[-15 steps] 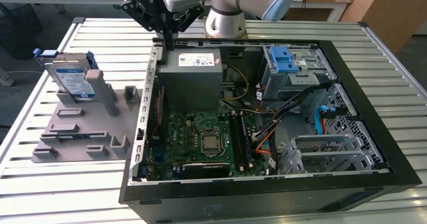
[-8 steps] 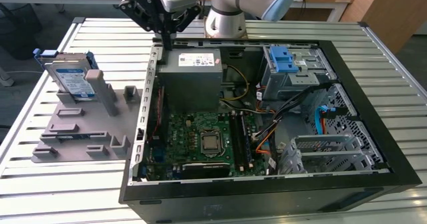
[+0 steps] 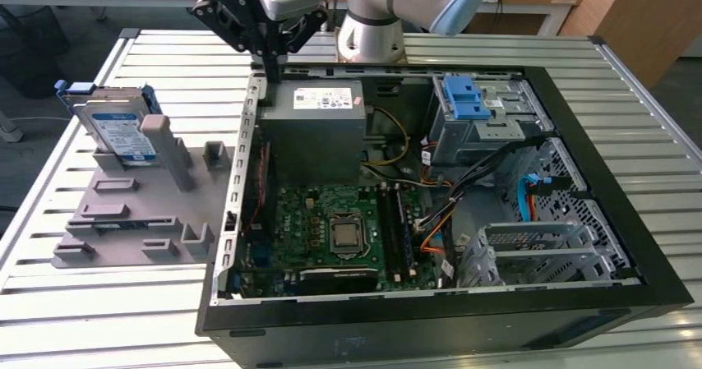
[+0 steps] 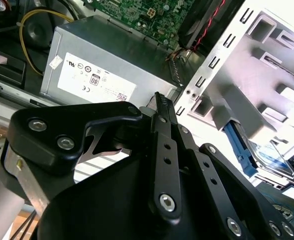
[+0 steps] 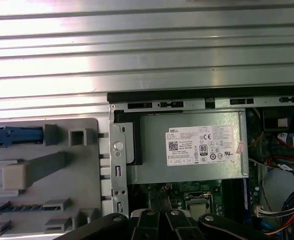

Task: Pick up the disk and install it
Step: 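Reach for the disk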

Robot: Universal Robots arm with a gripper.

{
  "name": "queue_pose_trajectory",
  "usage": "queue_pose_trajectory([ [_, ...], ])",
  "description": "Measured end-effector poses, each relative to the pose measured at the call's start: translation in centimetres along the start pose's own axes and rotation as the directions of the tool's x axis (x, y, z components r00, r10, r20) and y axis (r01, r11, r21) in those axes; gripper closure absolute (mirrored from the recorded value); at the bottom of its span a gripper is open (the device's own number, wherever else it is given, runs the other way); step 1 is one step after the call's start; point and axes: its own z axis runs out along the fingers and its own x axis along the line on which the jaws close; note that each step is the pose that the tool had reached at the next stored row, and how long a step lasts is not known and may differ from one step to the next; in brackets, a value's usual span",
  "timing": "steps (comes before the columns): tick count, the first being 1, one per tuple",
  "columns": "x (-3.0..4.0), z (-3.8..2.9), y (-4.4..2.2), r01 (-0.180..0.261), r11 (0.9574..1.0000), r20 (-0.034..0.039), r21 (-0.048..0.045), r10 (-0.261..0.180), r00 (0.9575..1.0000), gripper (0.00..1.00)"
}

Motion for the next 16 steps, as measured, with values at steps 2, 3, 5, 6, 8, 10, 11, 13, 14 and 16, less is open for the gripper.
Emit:
queue_pose_trajectory([
  [2, 0.06, 0.00, 0.00, 0.000, 1.0000, 0.0000, 0.0000, 0.000, 1.0000, 0.89],
  [3, 0.09, 0.00, -0.01, 0.000, 1.0000, -0.0001, 0.0000, 0.000, 1.0000, 0.89],
  [5, 0.15, 0.01, -0.01, 0.000, 1.0000, 0.0000, 0.0000, 0.000, 1.0000, 0.89],
  [6, 0.18, 0.01, -0.01, 0.000, 1.0000, 0.0000, 0.0000, 0.000, 1.0000, 0.89],
  [8, 0.24, 0.01, -0.02, 0.000, 1.0000, 0.0000, -0.0001, 0.000, 1.0000, 0.89],
  [10, 0.31, 0.01, -0.02, 0.000, 1.0000, -0.0001, 0.0000, 0.000, 1.0000, 0.89],
  [11, 0.34, 0.01, -0.03, 0.000, 1.0000, 0.0000, -0.0001, 0.000, 1.0000, 0.89],
  [13, 0.40, 0.01, -0.03, 0.000, 1.0000, 0.0000, -0.0001, 0.000, 1.0000, 0.89],
  [14, 0.43, 0.01, -0.03, 0.000, 1.0000, 0.0000, 0.0000, 0.000, 1.0000, 0.89],
  [16, 0.48, 0.02, -0.04, 0.000, 1.0000, -0.0001, 0.0000, 0.000, 1.0000, 0.89],
])
